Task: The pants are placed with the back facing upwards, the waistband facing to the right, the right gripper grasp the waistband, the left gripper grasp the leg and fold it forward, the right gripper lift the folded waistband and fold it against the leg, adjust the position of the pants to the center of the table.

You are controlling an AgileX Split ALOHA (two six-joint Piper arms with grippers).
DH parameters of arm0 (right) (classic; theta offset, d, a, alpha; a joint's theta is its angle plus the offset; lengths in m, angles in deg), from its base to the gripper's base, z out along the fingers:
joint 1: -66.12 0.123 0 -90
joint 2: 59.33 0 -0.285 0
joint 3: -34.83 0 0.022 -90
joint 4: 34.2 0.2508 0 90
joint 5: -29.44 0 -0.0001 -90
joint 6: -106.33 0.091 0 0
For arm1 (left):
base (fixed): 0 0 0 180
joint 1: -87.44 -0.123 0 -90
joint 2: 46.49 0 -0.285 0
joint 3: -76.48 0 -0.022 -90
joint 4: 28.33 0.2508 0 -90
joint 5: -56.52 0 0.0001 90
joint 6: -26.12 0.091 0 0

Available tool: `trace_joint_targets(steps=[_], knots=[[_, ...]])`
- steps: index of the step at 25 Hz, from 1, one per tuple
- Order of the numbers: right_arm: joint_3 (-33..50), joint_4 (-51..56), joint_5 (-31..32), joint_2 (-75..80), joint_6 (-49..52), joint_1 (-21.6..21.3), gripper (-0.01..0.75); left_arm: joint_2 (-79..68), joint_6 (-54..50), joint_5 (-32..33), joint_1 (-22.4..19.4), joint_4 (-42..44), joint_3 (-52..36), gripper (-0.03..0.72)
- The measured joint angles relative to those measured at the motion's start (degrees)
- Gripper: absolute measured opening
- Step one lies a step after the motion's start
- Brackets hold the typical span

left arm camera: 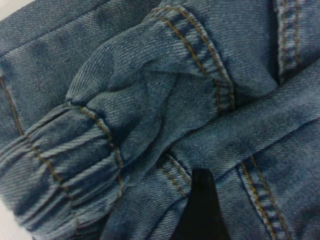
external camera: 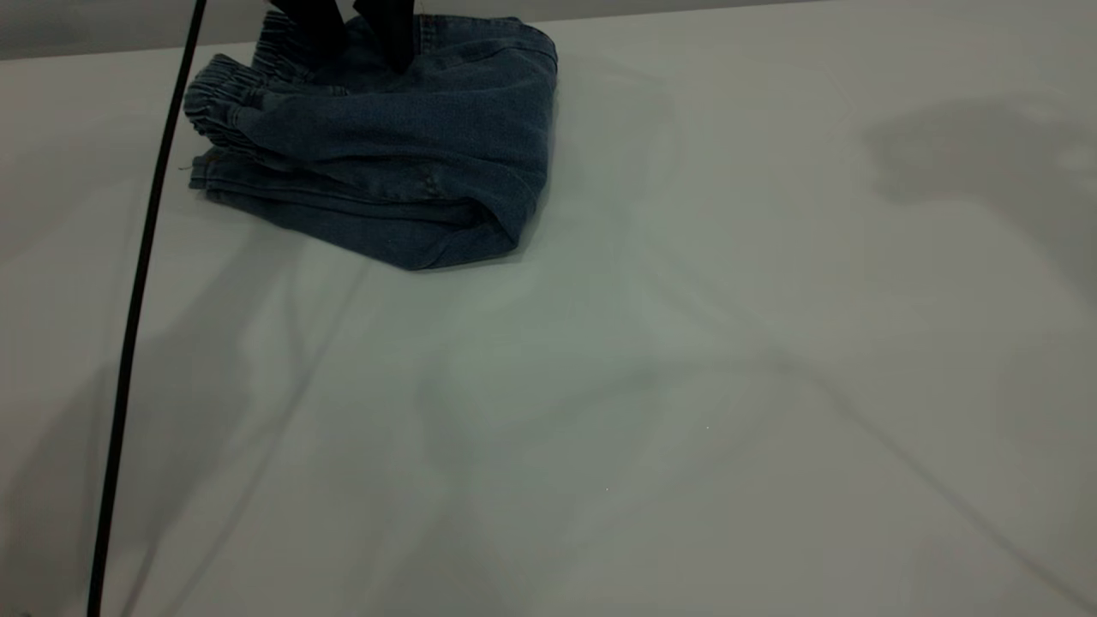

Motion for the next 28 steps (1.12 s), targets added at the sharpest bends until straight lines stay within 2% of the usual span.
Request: trace_joint_targets(steps=[10,22,28], knots=[[0.00,0.01,0.00,0.00,0.00,0.00,0.587,-4.28,4.25,-0.24,3.78,0.60,0.06,0.525],[0.00,0.07,0.00,0.00,0.00,0.00,0.587,-6.92,3.43,-0.57,4.21,2.01,0.17,0.525],[0.00,0.14,0.00,0.00,0.00,0.00,0.587,-6.70,1.98,0.05,6.92,-0.34,0.12,0.525]])
